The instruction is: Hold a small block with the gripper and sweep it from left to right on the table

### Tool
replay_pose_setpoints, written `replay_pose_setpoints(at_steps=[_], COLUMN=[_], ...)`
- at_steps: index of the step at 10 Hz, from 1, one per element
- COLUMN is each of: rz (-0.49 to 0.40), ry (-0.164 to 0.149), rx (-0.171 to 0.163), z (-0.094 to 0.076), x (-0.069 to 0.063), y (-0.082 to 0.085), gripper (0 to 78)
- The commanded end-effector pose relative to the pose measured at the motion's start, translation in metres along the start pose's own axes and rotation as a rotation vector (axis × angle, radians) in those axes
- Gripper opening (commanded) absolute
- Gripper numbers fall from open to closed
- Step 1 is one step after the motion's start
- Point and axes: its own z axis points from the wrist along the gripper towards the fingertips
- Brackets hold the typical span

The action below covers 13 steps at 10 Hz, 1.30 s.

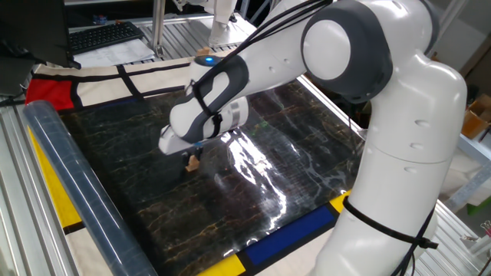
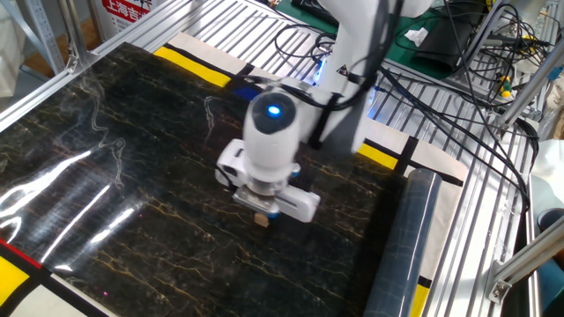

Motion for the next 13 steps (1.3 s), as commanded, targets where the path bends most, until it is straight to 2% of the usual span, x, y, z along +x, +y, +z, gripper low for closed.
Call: replay_pose_setpoints(at_steps=[1, 4, 7, 11, 13], rz=[0.069, 0.074, 0.086, 0.1, 0.098], ry=[0.012, 0.013, 0.012, 0.011, 0.001], rx=[-0.008, -0.012, -0.009, -0.006, 0.004], z=[0.008, 0.007, 0.006, 0.008, 0.011], x=[0.018, 0.019, 0.02, 0.019, 0.017], y=[0.075, 0.083, 0.083, 0.079, 0.073], gripper=[1.2, 1.2, 1.2, 1.2, 1.2])
